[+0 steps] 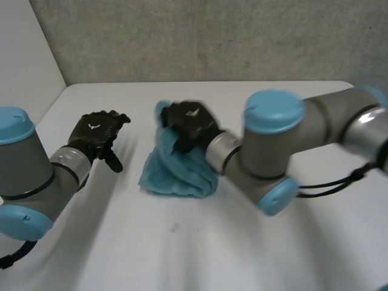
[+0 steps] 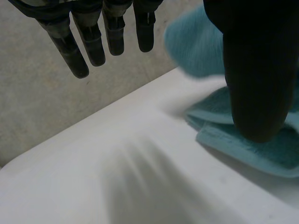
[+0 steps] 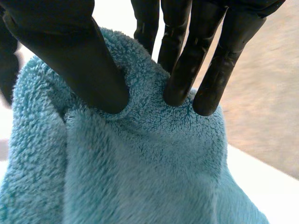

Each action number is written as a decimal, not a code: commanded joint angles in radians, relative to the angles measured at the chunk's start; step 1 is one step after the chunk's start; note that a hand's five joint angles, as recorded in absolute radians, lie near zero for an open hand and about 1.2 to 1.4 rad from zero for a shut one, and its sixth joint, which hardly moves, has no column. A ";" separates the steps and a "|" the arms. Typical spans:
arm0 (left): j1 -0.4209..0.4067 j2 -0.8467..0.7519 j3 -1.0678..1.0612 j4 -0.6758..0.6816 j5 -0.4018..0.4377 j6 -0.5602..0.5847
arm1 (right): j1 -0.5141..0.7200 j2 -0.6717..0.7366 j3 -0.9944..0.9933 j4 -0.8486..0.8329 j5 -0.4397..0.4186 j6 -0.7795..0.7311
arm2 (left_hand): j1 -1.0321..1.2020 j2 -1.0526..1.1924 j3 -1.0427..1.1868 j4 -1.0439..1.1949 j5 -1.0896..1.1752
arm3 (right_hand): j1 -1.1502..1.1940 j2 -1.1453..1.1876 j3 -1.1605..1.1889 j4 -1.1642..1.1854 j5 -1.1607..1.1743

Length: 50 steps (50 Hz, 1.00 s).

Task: Fold the laundry

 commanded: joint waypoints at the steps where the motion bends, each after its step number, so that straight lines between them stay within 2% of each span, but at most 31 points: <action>1: 0.036 -0.002 0.007 -0.001 0.006 -0.003 | 0.052 0.143 -0.121 0.104 0.067 -0.133 | -0.030 -0.019 -0.026 -0.019 -0.009 | -0.431 -0.684 -0.729 -0.737 -0.659; 2: 0.036 -0.001 0.012 -0.003 0.006 -0.003 | 0.049 0.140 -0.138 0.127 0.123 -0.155 | -0.030 -0.019 -0.026 -0.019 -0.009 | -0.595 -0.848 -0.892 -0.901 -0.823; 3: 0.036 0.001 0.021 -0.003 0.006 -0.005 | 0.049 0.136 -0.145 0.134 0.151 -0.159 | -0.030 -0.019 -0.026 -0.019 -0.009 | -0.655 -0.907 -0.952 -0.961 -0.883; 6: 0.029 0.004 0.050 -0.003 0.006 -0.006 | 0.047 0.101 -0.144 0.141 0.238 -0.158 | -0.030 -0.019 -0.026 -0.019 -0.009 | -0.665 -0.918 -0.963 -0.971 -0.893; 9: 0.009 0.004 0.110 -0.012 0.006 -0.020 | 0.046 0.052 -0.127 0.144 0.266 -0.156 | -0.030 -0.019 -0.026 -0.019 -0.009 | -0.665 -0.918 -0.963 -0.971 -0.893; 17: -0.071 -0.044 0.239 -0.038 0.044 -0.141 | -0.019 -0.030 -0.038 0.149 0.254 -0.037 | -0.010 0.001 -0.005 0.002 0.012 | -0.665 -0.918 -0.963 -0.971 -0.893; 18: -0.109 -0.095 0.291 -0.091 0.070 -0.188 | -0.028 -0.030 -0.038 0.154 0.239 -0.009 | -0.007 0.004 -0.002 0.005 0.015 | -0.665 -0.918 -0.963 -0.971 -0.893; 27: -0.137 -0.214 0.349 -0.162 0.069 -0.195 | -0.075 0.048 -0.058 0.187 0.162 0.060 | 0.008 0.019 0.012 0.020 0.029 | -0.665 -0.918 -0.963 -0.971 -0.893; 32: -0.132 -0.255 0.331 -0.184 0.067 -0.144 | -0.095 0.102 -0.096 0.223 0.161 0.068 | 0.008 0.019 0.012 0.020 0.029 | -0.665 -0.918 -0.963 -0.971 -0.893; 41: -0.105 -0.255 0.238 -0.179 0.069 0.012 | -0.126 0.174 -0.176 0.325 0.158 0.055 | -0.019 -0.008 -0.014 -0.007 0.003 | -0.665 -0.918 -0.963 -0.971 -0.893; 50: -0.122 -0.219 0.251 -0.181 0.070 0.031 | -0.126 0.121 -0.191 0.330 0.156 0.049 | -0.024 -0.013 -0.020 -0.013 -0.003 | -0.665 -0.918 -0.963 -0.971 -0.893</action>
